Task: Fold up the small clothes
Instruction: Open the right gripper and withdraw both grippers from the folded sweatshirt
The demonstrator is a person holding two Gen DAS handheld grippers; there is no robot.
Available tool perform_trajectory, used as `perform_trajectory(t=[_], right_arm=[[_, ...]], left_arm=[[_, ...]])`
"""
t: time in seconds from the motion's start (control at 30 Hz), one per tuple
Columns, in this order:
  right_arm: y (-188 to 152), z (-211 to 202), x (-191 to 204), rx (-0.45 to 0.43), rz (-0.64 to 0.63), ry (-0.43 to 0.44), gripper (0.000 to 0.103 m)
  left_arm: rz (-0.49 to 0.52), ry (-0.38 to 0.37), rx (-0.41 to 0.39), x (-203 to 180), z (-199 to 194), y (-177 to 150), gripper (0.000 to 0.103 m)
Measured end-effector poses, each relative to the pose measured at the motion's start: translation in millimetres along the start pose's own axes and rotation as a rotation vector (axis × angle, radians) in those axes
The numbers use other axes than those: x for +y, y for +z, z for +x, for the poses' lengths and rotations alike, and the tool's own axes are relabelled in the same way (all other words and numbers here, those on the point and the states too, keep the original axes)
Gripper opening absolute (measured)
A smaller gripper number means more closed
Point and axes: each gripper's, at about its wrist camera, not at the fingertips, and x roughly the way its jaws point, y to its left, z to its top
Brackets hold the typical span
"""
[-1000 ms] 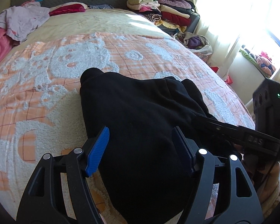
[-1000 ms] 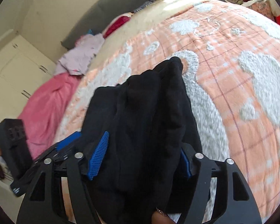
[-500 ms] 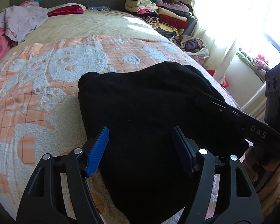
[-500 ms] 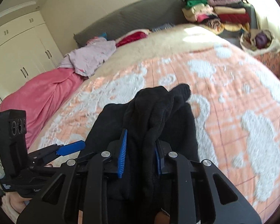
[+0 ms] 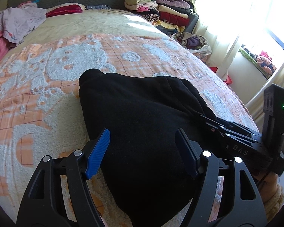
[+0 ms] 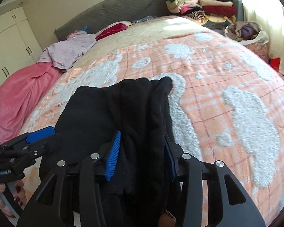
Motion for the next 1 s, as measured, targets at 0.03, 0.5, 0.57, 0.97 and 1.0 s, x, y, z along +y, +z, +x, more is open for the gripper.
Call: perform_trajectory(t=[0.03,0.5,0.57,0.97,1.0], right_arm=[[-2,-7,1,-0.015,-0.003,-0.017,0.05],[-27,-107,2,-0.222,-0.014,-0.123,0.094],[-31,-116,5,-0.247,-0.018,-0.14,0.094],[-64,-165,25,-0.329,-0.041,-0.153,0.098],[-67,-167,26,-0.329,-0.041,-0.152,0.098]], left_arm=[[0.0,0.0,-0.002,0,-1,-1,0.066],[0.026,-0.043,-0.071,-14,-39,-13,0.076],[0.028,-0.047,-0.081,-16,-45,-15,0.077],[0.067,-0.12,-0.098,-29,-81,-45,0.094],[0.071,-0.121,-0.095,-30,-84,-50,0.094]])
